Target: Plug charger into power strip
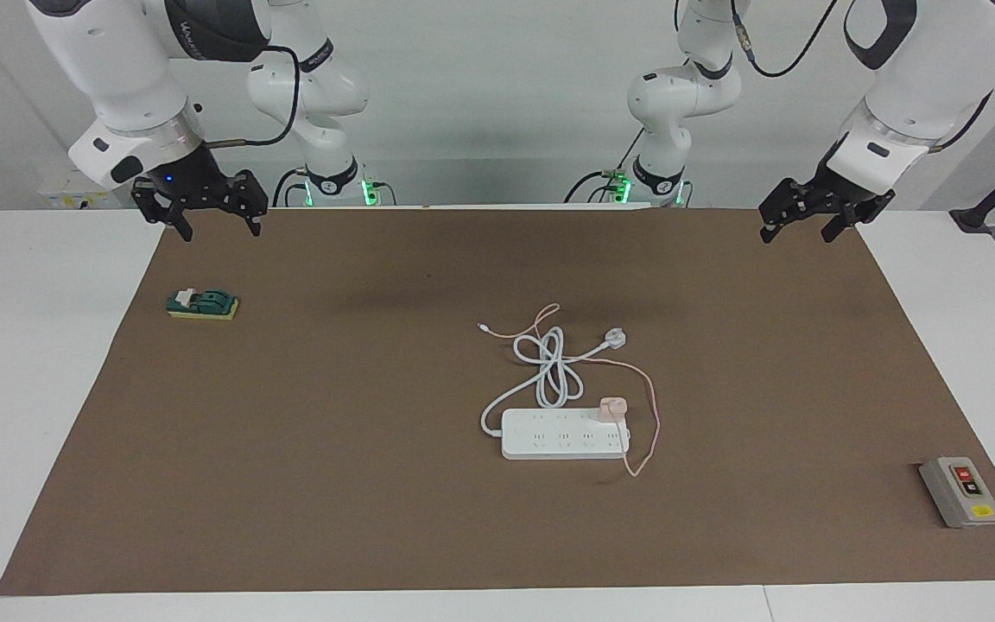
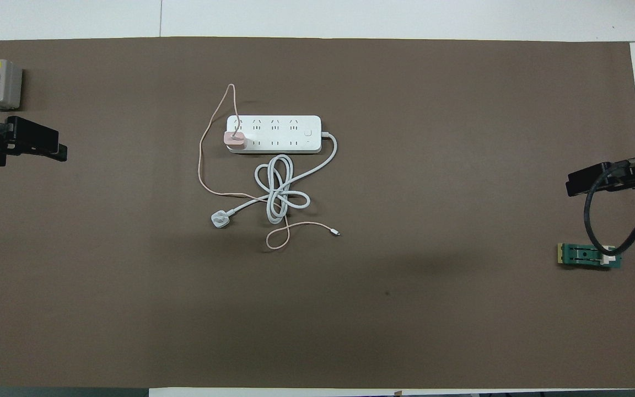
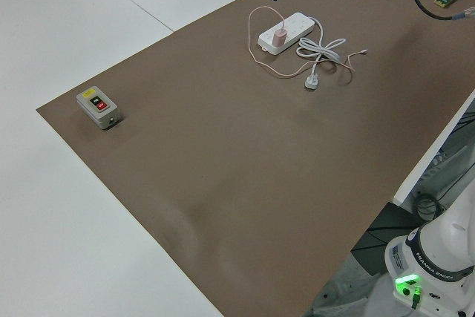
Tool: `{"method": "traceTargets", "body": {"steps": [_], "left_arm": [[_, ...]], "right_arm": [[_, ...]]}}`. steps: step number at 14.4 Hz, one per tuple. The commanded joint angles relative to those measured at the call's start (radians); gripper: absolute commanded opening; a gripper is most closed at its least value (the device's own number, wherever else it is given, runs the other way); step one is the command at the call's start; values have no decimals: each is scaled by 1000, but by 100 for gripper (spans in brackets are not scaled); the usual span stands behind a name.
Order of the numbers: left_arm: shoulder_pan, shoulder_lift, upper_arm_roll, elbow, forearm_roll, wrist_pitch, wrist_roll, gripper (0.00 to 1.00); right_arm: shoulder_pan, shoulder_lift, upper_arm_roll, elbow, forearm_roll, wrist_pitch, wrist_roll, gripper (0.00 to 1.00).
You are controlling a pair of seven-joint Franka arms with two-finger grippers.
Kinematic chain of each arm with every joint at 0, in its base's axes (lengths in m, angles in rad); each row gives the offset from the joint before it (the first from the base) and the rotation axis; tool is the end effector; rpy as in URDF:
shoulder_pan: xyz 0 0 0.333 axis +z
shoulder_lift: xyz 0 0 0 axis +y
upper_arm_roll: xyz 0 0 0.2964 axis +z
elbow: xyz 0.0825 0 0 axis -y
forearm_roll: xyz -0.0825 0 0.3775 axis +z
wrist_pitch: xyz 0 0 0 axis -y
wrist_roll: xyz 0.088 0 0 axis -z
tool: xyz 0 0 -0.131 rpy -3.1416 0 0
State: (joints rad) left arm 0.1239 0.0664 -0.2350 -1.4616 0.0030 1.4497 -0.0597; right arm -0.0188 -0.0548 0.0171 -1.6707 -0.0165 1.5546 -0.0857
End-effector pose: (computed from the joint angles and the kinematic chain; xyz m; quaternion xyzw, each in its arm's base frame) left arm 0.5497 -0.0567 0.5853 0.9989 -0.0256 -0.0386 0.0030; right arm 0.5268 -0.0029 0.5627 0.9986 0.0421 -0.0310 0.0074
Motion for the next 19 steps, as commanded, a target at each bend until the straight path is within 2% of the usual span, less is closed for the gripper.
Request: {"method": "traceTargets", "body": {"steps": [1,9,13,19], "left_arm": [[-46,-56,12,-51,49,14,1,100],[-84,-166,13,-227,48,87,-11,100],[-101,-103,54,-146,28,49,-9,100],[-106,-82,57,-151,32,51,-6,100]], "right_arm": [[-6,-14,9,-15,-13,15,14,100],[-6,-14,9,-15,-13,16,14,100],[-6,-14,9,-14,-13,16,14,100],[-6,-14,9,-14,-13,16,14,100]]}}
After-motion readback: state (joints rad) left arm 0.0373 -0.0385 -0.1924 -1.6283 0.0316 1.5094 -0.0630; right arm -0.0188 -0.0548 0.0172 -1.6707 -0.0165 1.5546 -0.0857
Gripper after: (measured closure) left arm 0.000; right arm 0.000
